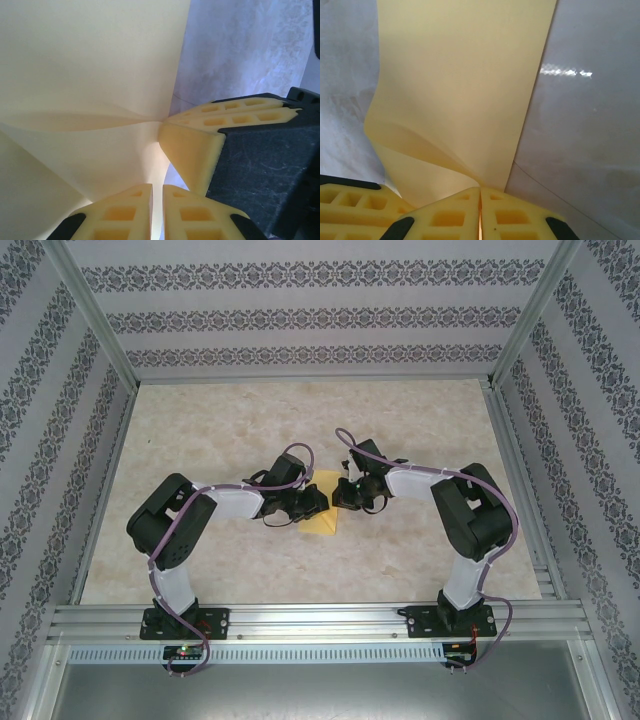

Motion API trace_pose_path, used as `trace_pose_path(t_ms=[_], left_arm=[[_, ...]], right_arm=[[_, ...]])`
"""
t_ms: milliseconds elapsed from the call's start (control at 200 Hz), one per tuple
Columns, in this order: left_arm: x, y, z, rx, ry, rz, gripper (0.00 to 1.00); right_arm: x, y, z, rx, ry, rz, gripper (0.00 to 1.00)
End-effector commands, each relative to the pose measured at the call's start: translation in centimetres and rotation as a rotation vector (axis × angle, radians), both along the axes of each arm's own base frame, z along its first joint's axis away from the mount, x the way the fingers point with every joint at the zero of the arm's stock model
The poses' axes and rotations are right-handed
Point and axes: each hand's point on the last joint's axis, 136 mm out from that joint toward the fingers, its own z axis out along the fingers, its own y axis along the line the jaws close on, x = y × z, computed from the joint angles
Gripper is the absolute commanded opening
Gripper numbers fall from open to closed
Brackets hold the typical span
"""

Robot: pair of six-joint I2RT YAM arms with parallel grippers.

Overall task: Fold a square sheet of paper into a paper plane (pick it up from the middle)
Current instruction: Fold the triangle a second time at the center of the table.

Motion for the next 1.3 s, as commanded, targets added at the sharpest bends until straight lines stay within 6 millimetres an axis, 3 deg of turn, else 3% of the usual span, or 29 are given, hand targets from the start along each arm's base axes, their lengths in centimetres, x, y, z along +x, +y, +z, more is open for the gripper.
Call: trace_pose_path(t_ms=[0, 1299], left_arm=[[0.0, -0.7, 0.1, -0.003, -0.017, -0.036, 0.14], [-0.8, 0.7, -2.4, 0.078, 0.052, 0.005, 0.12]], right_arm=[[0.5, 0.6, 0.1, 0.000, -0.022, 0.023, 0.09], [0.3, 0.6, -2.0, -0.039, 0.016, 0.031, 0.12]])
